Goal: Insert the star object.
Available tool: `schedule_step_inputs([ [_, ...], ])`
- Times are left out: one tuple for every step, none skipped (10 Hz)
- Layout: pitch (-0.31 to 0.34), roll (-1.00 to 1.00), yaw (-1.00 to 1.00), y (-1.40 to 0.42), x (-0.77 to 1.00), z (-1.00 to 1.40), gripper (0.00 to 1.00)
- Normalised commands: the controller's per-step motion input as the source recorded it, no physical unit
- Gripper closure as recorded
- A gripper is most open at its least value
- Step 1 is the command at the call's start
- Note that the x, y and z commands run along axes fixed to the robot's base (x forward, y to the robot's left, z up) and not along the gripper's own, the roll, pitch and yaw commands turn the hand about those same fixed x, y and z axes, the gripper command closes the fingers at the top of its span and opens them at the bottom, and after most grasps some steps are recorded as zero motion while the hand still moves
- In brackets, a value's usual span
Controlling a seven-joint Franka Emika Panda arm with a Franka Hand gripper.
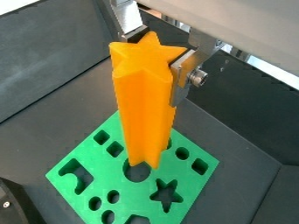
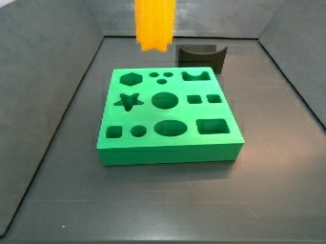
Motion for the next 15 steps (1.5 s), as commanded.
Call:
schedule_step_inputs([
  [0.0, 0.06, 0.0, 0.0, -0.21, -0.44, 1.0],
  [0.0, 0.05, 0.0, 0.0, -0.24, -0.68, 1.0],
  [0.0, 0.0, 0.0, 0.0, -0.27, -0.68, 1.0],
  [-0.009, -0.05, 0.0, 0.0, -0.3, -0.57, 1.0],
  [-0.019, -0.1, -0.02, 0.0, -0.31, -0.54, 1.0],
  [-0.076, -0.07, -0.16, 0.0, -0.33, -0.53, 1.0],
  [-0.061, -0.03, -0.29, 0.0, -0.23, -0.48, 1.0],
  [-0.059, -0.03, -0.27, 0.0, -0.23, -0.46, 1.0],
  [-0.06, -0.02, -0.24, 0.0, -0.23, -0.42, 1.0],
  [-0.021, 0.0, -0.22, 0.0, -0.21, -0.35, 1.0],
  [-0.01, 0.0, -0.16, 0.0, -0.2, -0.32, 1.0],
  [-0.014, 0.0, -0.08, 0.0, -0.19, -0.31, 1.0],
  [-0.009, 0.0, -0.1, 0.0, -0.09, -0.31, 1.0],
  [0.0, 0.0, -0.25, -0.03, 0.0, -0.26, 1.0],
  [0.0, 0.0, -0.36, -0.07, 0.0, -0.24, 1.0],
])
